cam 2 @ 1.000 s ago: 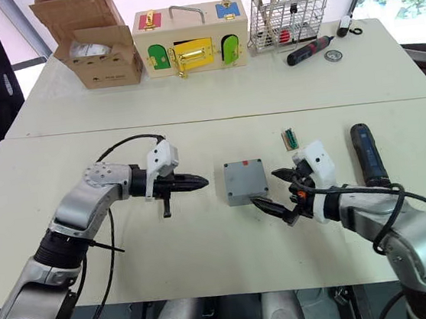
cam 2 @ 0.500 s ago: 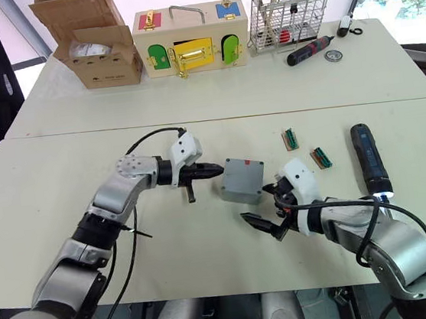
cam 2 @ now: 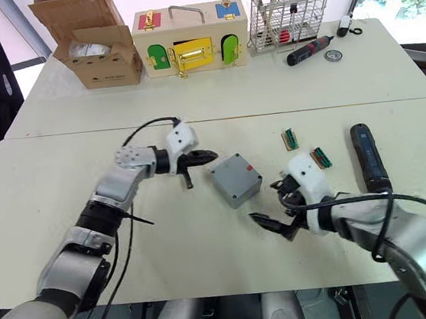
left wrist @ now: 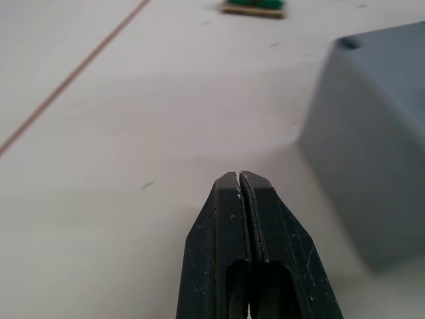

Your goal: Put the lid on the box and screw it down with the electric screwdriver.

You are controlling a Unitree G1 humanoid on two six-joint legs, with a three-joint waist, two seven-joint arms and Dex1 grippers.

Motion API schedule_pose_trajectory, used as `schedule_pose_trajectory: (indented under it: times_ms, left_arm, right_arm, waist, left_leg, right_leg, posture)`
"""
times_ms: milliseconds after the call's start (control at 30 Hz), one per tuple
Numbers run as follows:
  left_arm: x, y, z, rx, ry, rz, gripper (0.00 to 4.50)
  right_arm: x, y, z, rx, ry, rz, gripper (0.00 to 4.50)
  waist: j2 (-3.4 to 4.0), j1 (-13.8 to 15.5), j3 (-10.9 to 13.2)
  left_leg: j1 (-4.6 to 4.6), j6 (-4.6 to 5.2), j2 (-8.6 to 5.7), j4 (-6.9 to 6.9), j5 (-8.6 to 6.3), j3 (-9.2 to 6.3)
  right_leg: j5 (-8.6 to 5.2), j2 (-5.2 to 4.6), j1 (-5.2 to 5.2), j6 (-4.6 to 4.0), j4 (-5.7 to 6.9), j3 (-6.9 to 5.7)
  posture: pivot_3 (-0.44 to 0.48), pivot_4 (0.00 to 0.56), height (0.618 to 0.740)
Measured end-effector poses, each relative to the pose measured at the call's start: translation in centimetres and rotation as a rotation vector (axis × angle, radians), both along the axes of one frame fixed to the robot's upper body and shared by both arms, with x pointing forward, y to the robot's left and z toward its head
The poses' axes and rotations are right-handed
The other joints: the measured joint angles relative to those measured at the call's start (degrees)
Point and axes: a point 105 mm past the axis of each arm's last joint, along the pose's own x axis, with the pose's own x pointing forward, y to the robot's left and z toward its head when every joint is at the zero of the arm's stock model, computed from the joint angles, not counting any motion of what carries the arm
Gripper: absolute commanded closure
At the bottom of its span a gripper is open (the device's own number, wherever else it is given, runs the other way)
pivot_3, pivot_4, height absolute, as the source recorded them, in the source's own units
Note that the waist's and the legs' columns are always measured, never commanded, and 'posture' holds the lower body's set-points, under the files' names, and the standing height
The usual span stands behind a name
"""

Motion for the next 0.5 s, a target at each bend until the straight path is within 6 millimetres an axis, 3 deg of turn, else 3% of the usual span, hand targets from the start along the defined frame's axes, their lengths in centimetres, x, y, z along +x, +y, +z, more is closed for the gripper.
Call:
schedule_pose_trajectory:
  times_ms: [67, 133, 333, 500]
  left_arm:
    - [0.0, 1.3, 0.1, 0.002, 0.023, 0.012, 4.50]
    - [-1.5, 1.8, 0.1, -0.025, 0.073, -0.044, 4.50]
    - [-7.7, 0.9, -0.3, -0.067, 0.240, -0.254, 4.50]
    - [-9.0, -0.2, -0.4, -0.065, 0.260, -0.296, 4.50]
  right_arm:
    - [0.9, 0.0, 0.8, 0.003, -0.048, -0.012, 0.02]
    - [1.8, 0.2, 1.6, 0.005, -0.095, -0.010, 0.02]
    - [2.3, 0.9, 0.2, 0.000, -0.062, 0.047, 0.02]
    - [2.5, 1.6, -0.1, 0.005, -0.059, 0.094, 0.02]
  waist:
    - [0.00, -0.06, 0.00]
    - [0.01, -0.14, 0.00]
    - [0.01, 0.01, -0.01]
    - [0.01, 0.04, -0.01]
  left_leg:
    - [0.00, 0.00, -0.01, 0.01, 0.00, 0.01]
    - [0.00, 0.01, 0.00, 0.00, -0.01, 0.02]
    - [-0.02, 0.04, -0.03, 0.02, -0.03, -0.07]
    - [-0.02, 0.04, -0.01, 0.10, -0.03, -0.07]
  right_leg:
    - [0.00, -0.01, 0.00, 0.00, 0.00, 0.00]
    - [0.00, -0.02, -0.01, 0.00, 0.00, 0.01]
    - [0.00, -0.04, 0.05, 0.00, -0.03, 0.05]
    - [0.00, -0.01, 0.10, -0.01, -0.03, 0.05]
  posture:
    - [0.000, 0.150, 0.737]
    - [0.000, 0.150, 0.737]
    - [0.000, 0.150, 0.737]
    - [0.000, 0.150, 0.737]
